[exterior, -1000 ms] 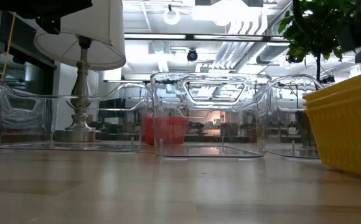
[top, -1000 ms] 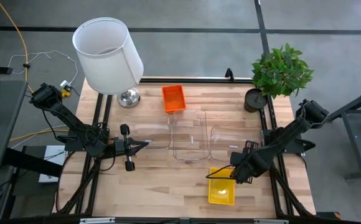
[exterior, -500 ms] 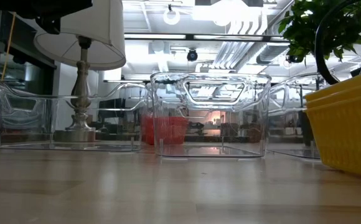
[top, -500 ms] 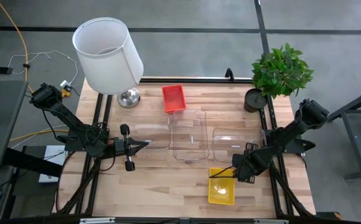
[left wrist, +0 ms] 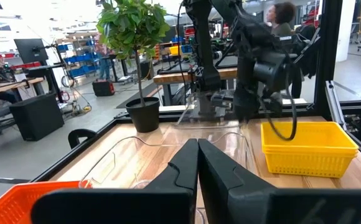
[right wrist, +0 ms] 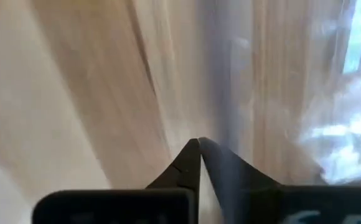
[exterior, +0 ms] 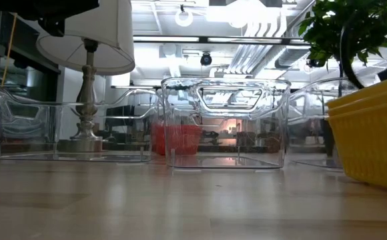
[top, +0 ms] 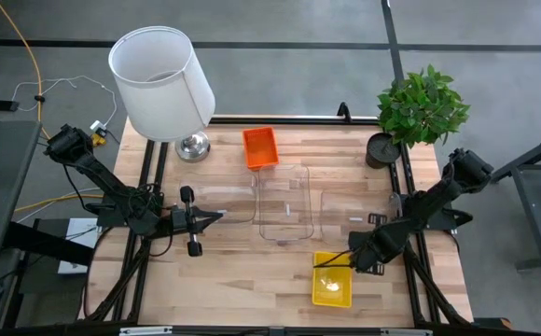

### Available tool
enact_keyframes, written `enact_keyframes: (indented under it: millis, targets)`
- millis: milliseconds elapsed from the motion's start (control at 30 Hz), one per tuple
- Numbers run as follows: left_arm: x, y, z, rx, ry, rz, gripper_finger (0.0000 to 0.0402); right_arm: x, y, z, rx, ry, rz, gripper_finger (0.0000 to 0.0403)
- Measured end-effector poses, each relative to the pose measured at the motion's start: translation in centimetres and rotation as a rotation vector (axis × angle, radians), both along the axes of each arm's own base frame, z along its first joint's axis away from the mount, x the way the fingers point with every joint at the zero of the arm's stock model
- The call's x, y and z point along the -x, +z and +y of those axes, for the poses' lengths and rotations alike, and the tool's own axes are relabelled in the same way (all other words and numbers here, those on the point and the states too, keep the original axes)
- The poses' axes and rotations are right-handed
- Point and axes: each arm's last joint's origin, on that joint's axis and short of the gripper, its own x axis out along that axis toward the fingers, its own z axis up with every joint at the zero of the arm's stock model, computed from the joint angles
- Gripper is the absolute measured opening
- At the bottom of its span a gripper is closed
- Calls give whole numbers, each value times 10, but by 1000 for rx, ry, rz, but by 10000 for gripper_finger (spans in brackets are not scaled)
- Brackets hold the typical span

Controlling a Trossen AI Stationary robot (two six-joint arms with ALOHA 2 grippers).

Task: Stack baskets by color
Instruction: Stack the right transparent bin on the middle transparent bin

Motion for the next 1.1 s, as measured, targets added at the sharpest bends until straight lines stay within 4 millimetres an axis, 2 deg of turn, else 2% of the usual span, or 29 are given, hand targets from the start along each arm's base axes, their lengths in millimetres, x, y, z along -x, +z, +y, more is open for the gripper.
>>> enact_keyframes:
  millis: [167, 433, 600, 733, 800, 867, 1100]
  targets:
    - [0, 0, 0, 0, 0, 0, 0, -6, 34, 4, -29, -11, -77, 1]
    - [0, 0, 0, -6, 0, 2, 0, -21, 103, 12, -28, -28, -283, 0]
    - [0, 0, 0, -8, 1, 3, 0, -42, 153, 20, -46, -73, -596, 0]
    - [0, 0, 0, -14, 0, 5, 0, -69, 183, 22, -121, -285, -924, 0]
    - [0, 0, 0, -14, 0, 5, 0, -85, 191, 24, -161, -370, -1042, 0]
    - [0, 0, 0, -14, 0, 5, 0, -102, 191, 23, -176, -423, -1087, 0]
    - [0, 0, 0, -10, -3, 3, 0, -151, 177, 8, -117, -498, -1034, 0]
